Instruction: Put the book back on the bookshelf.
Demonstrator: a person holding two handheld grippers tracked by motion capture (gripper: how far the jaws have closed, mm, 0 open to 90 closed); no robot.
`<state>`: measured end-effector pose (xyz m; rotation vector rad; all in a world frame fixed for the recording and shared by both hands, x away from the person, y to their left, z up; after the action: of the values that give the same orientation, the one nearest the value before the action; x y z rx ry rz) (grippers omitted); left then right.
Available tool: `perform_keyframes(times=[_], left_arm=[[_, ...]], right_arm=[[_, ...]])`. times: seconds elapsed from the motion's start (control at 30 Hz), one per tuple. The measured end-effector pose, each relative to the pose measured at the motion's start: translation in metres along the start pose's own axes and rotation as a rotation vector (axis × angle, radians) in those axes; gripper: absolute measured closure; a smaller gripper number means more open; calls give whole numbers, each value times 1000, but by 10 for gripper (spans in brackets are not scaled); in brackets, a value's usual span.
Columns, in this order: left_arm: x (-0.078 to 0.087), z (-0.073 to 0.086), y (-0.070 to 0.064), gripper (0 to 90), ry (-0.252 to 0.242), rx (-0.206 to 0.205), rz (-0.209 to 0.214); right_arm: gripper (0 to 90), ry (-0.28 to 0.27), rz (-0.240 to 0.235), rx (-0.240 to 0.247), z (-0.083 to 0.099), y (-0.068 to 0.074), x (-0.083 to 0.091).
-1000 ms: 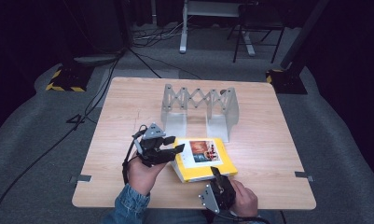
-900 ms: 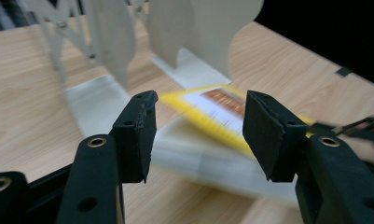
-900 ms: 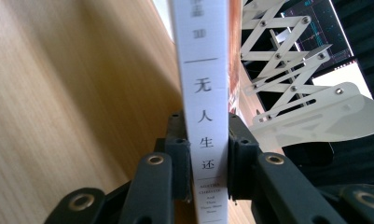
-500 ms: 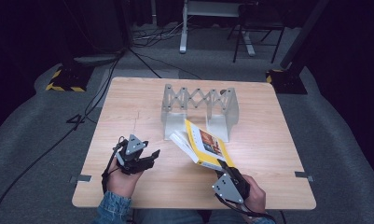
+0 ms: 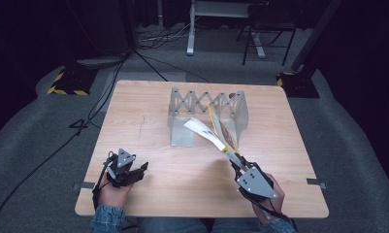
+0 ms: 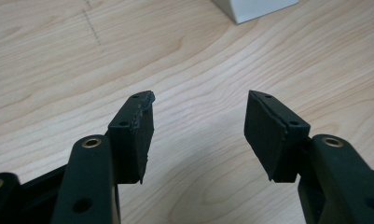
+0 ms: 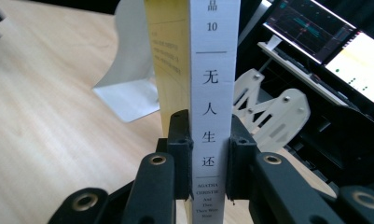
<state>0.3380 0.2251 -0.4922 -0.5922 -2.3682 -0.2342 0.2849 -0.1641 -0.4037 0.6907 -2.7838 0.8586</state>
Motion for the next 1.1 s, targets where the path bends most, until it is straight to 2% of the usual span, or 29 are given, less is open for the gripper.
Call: perform_keyframes(times=[0.17, 0.2, 0.5, 0.6, 0.77, 0.87, 0.97, 1.1], left_arm=[[-4, 5, 7, 418, 10, 23, -20], [-6, 6, 8, 415, 14, 32, -23], [-15, 7, 17, 404, 26, 36, -32], [-18, 7, 20, 396, 41, 65, -34], [-21, 7, 20, 391, 69, 57, -38], [-21, 8, 21, 386, 70, 75, -33], [-21, 7, 22, 378, 71, 76, -35], [-22, 7, 22, 367, 72, 78, -36]], right_arm=[[764, -11, 13, -59, -5, -15, -2], [765, -13, 12, -92, -6, -22, -4], [764, -9, 24, -177, -10, -41, -17], [765, -9, 41, -200, -11, -47, -22], [765, -20, 60, -261, -12, -56, -27], [765, -27, 76, -296, -15, -61, -30], [765, -33, 93, -332, -18, -64, -39], [765, -32, 84, -395, -18, -67, -52]])
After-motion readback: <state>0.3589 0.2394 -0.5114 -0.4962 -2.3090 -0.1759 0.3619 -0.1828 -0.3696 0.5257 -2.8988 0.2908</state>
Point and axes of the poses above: each handheld gripper's, and its own axes: x roughly backward along the jaws, z roughly out of its underside, y roughly to its left, the point moved 1 cm from there along -x, roughly forward along the jaws, and after that the axes turned 1 degree about y, right-handed, at the moved point
